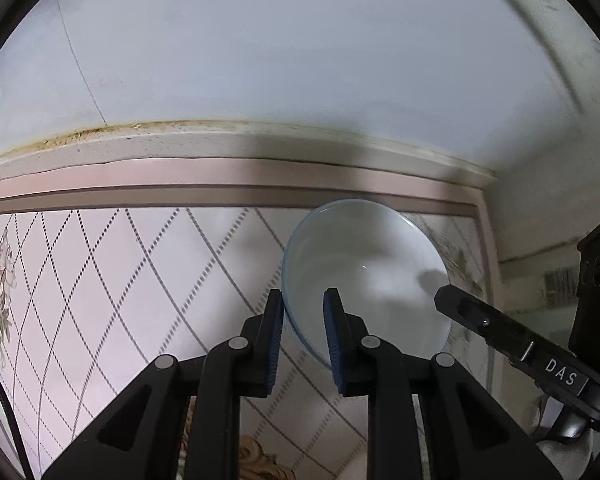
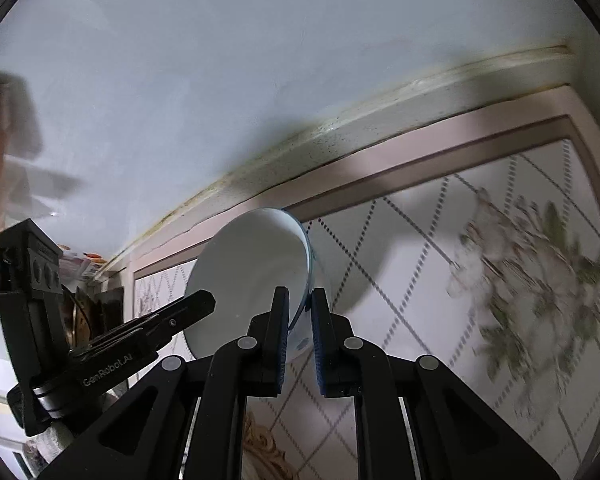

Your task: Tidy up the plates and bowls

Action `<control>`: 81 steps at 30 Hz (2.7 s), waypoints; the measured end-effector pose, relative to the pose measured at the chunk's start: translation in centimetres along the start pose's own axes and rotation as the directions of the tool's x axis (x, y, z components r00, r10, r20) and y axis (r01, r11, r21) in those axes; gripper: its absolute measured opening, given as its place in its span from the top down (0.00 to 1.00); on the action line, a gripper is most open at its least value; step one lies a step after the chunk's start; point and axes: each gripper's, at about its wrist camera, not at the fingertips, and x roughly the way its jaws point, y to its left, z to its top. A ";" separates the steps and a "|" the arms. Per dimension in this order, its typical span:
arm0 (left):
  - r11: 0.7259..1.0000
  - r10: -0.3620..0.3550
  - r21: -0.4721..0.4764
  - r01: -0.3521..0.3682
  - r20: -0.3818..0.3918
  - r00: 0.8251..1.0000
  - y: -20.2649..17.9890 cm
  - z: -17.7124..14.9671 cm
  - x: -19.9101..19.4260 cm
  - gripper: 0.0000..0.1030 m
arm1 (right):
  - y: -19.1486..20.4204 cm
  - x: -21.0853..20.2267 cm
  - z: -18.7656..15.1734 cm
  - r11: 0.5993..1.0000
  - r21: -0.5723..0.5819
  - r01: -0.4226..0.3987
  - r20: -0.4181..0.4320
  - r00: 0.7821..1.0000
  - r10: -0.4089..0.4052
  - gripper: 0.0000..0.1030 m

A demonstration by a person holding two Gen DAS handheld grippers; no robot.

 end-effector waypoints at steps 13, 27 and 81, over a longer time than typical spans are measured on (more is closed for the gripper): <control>0.990 -0.109 0.092 0.105 0.042 0.993 -4.1 -7.2 -6.7 0.82 | 0.7 -12.3 -8.7 0.999 -0.043 0.023 0.112 0.994 -0.018 0.88; 0.983 -0.109 0.143 0.116 -0.058 0.992 -6.0 -15.3 -5.6 0.82 | -1.1 -16.1 -18.4 1.000 0.004 0.027 0.081 0.996 -0.027 0.88; 0.971 0.098 0.223 -0.086 -0.043 0.994 -7.0 -20.8 -6.1 0.79 | -3.8 -11.9 -22.0 0.995 -0.050 0.084 -0.120 0.989 -0.089 0.42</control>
